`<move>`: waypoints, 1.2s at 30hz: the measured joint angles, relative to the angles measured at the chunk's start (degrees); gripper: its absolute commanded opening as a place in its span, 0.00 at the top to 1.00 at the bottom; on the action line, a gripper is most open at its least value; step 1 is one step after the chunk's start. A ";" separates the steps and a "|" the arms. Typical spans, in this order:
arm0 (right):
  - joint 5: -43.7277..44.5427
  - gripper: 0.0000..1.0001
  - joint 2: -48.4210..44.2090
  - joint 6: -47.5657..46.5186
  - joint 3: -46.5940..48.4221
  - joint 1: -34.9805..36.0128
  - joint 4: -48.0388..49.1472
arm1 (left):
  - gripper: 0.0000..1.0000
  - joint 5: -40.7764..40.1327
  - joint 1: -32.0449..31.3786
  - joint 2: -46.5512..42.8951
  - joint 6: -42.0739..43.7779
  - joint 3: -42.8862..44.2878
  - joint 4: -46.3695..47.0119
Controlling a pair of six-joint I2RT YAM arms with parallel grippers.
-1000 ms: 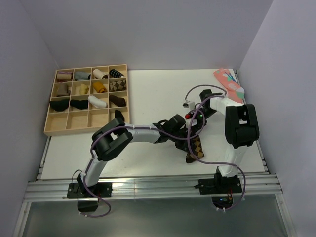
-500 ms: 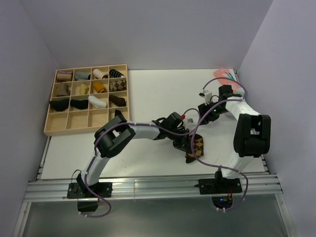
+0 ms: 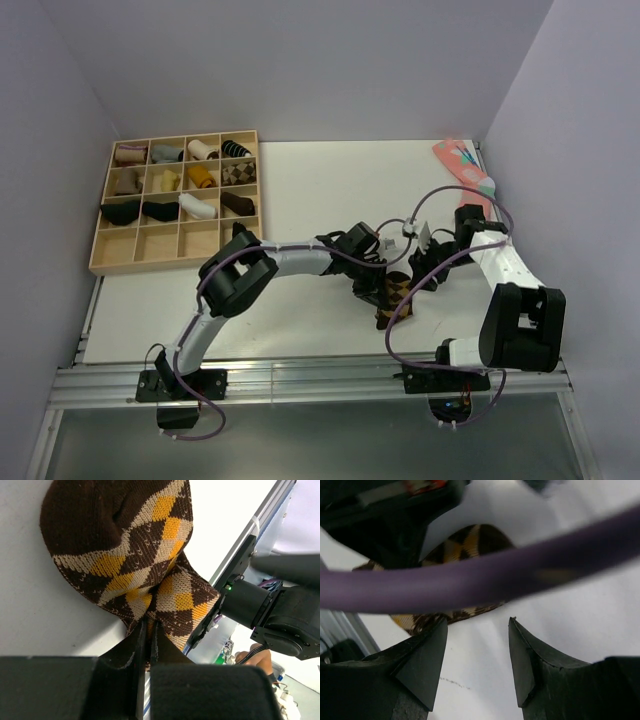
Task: Roll the socks
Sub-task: Roll the sock at the center of the board.
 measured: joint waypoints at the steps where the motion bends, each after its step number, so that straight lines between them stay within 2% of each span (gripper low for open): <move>1: -0.17 0.40 -0.22 -2.10 -0.31 0.00 -1.22 | 1.00 0.00 0.00 0.13 0.17 0.48 -0.63; 8: -1.53 0.37 0.04 -16.50 -1.25 0.00 -10.49 | 1.00 -0.07 0.00 0.92 1.11 2.80 -4.04; 11: -1.68 0.33 1.40 -21.75 -1.22 0.00 -14.62 | 1.00 -0.07 0.00 1.11 1.49 3.32 -4.72; 16: -0.92 0.32 3.06 -26.95 -1.22 0.57 -18.91 | 1.00 0.26 0.00 1.62 1.90 4.22 -5.62; 24: 0.98 0.31 -3.50 -25.90 -3.34 7.98 -16.52 | 1.00 0.63 0.02 2.29 2.14 5.51 -6.99; 36: 5.55 0.30 -8.50 -18.64 -9.70 19.74 -5.62 | 1.00 0.90 0.07 2.34 2.99 5.55 -6.95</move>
